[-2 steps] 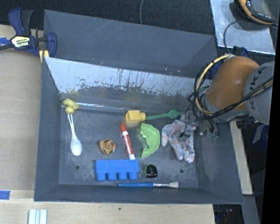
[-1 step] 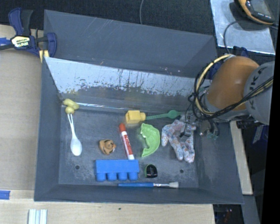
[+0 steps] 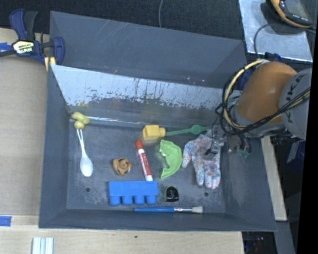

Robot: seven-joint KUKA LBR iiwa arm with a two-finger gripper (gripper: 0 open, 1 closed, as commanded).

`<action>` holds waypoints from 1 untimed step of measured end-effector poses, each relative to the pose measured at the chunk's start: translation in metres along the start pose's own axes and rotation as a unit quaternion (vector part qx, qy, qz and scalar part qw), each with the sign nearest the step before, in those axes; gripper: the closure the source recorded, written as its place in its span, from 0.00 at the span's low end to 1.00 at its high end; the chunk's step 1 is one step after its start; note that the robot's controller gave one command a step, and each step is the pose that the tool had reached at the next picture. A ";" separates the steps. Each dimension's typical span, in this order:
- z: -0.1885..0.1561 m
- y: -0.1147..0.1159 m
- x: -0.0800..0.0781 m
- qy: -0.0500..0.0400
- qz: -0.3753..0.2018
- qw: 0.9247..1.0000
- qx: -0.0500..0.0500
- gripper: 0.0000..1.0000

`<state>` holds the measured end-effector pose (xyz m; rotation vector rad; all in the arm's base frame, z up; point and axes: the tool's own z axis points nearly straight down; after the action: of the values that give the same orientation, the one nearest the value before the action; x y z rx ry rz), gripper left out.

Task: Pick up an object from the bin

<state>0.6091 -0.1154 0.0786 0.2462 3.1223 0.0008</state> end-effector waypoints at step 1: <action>-0.016 0.000 -0.001 -0.002 0.000 1.000 0.000 1.00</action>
Offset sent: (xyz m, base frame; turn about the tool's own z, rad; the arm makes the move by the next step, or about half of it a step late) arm 0.0009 -0.0001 0.0689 -0.0002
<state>0.6101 -0.1156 0.0941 0.2453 3.1180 0.0002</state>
